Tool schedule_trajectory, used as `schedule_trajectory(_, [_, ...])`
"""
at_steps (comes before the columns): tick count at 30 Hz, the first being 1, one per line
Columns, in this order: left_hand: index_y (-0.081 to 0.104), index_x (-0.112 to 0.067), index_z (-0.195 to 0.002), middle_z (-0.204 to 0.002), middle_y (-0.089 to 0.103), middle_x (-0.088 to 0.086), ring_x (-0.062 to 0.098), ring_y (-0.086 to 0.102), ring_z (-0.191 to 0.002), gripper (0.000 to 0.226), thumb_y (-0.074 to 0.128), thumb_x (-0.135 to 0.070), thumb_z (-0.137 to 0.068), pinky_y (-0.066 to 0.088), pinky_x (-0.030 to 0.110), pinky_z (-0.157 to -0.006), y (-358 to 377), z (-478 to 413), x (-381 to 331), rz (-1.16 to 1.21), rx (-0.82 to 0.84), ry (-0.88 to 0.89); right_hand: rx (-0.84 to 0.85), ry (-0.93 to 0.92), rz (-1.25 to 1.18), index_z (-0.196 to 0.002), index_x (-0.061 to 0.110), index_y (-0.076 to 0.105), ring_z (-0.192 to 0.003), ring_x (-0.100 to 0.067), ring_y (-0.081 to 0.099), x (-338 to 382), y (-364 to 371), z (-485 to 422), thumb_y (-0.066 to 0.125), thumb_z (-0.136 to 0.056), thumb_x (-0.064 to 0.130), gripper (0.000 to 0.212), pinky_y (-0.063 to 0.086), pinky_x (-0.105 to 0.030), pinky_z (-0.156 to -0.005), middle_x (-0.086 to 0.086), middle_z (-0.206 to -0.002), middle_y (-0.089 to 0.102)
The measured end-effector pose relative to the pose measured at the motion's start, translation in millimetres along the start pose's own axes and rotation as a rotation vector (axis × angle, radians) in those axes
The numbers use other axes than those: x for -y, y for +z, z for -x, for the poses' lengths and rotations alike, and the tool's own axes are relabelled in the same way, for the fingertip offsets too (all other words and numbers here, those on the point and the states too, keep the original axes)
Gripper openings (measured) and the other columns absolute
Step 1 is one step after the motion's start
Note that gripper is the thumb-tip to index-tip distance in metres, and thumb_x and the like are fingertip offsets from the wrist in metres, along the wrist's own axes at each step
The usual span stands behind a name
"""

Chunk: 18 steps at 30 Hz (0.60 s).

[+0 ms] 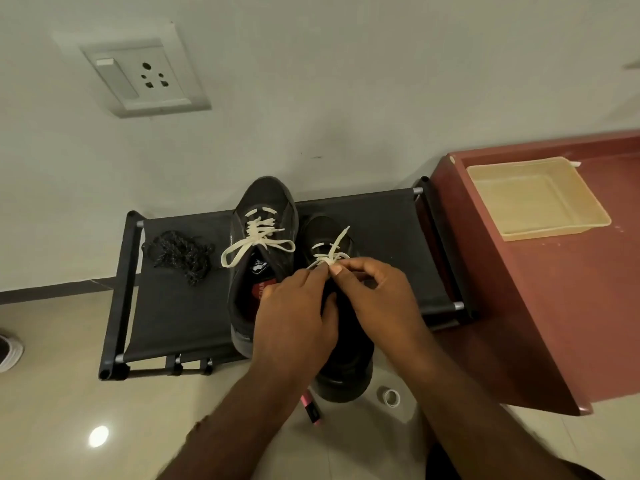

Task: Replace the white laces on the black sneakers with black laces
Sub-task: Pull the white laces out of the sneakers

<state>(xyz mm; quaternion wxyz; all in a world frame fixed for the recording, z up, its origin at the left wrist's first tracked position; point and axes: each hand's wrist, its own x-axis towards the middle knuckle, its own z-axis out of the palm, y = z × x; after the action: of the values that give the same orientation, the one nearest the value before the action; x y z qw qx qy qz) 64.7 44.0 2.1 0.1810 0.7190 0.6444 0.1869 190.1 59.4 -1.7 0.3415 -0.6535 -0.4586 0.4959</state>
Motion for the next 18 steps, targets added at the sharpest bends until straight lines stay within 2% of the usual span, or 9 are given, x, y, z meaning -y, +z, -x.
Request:
schedule_trajectory(2, [0.061,-0.023,-0.128,-0.106,0.068,-0.008,0.009,0.063,-0.092,0.035,0.055,-0.028,-0.093,0.046,0.030,-0.087,3.9,0.1,2.1,-0.004,-0.025,-0.004,0.001,-0.029,-0.099,-0.104,0.027,0.076,-0.093,-0.004,0.070,2.4,-1.1,1.1,0.070,-0.093,0.026,0.012,0.057,-0.024,-0.086,0.009,-0.097,0.074])
schedule_trajectory(4, [0.062,-0.023,-0.126,-0.109,0.068,-0.008,0.011,0.064,-0.094,0.036,0.055,-0.028,-0.092,0.050,0.032,-0.084,6.7,1.5,4.9,0.009,-0.046,-0.007,0.024,-0.047,-0.128,-0.104,0.025,0.076,-0.091,-0.002,0.070,4.7,-2.3,2.8,0.070,-0.093,0.021,0.013,0.057,-0.020,-0.081,0.010,-0.094,0.074])
schedule_trajectory(7, [0.062,-0.023,-0.127,-0.114,0.068,-0.006,0.012,0.065,-0.098,0.037,0.058,-0.026,-0.091,0.051,0.032,-0.084,9.4,1.9,6.6,0.026,-0.078,-0.010,0.028,-0.051,-0.126,-0.101,0.025,0.075,-0.091,-0.004,0.070,5.8,-3.4,1.6,0.069,-0.094,0.018,0.011,0.058,-0.022,-0.082,0.010,-0.094,0.075])
schedule_trajectory(12, [0.062,-0.021,-0.129,-0.111,0.071,-0.005,0.015,0.068,-0.095,0.045,0.070,-0.017,-0.085,0.050,0.031,-0.079,10.9,3.7,10.1,0.014,-0.109,0.021,-0.014,-0.036,-0.183,-0.098,0.019,0.070,-0.090,-0.011,0.071,7.8,-0.1,-0.7,0.063,-0.098,0.016,0.007,0.058,-0.029,-0.082,0.003,-0.093,0.074])
schedule_trajectory(13, [0.061,-0.021,-0.130,-0.110,0.071,-0.005,0.014,0.068,-0.094,0.046,0.070,-0.016,-0.085,0.050,0.031,-0.078,10.7,3.9,11.4,0.011,-0.111,0.028,-0.010,-0.030,-0.229,-0.100,0.017,0.068,-0.089,-0.012,0.071,9.5,0.9,-0.7,0.061,-0.099,0.016,0.008,0.058,-0.029,-0.080,0.000,-0.094,0.074])
schedule_trajectory(16, [0.061,-0.021,-0.130,-0.106,0.071,-0.006,0.014,0.067,-0.089,0.045,0.069,-0.018,-0.086,0.050,0.029,-0.074,10.4,3.9,11.5,-0.001,-0.120,0.044,-0.002,-0.028,-0.396,-0.109,0.008,0.063,-0.078,-0.006,0.069,16.1,-2.8,0.3,0.052,-0.102,0.012,0.013,0.053,-0.018,-0.068,-0.004,-0.094,0.075])
schedule_trajectory(18, [0.063,-0.020,-0.128,-0.106,0.071,-0.004,0.015,0.067,-0.088,0.042,0.069,-0.019,-0.086,0.051,0.030,-0.072,10.6,4.4,12.1,-0.015,-0.125,0.042,0.000,-0.039,-0.454,-0.110,0.006,0.060,-0.074,-0.009,0.064,19.7,-6.1,-0.2,0.048,-0.104,0.010,0.014,0.050,-0.017,-0.062,-0.005,-0.095,0.075])
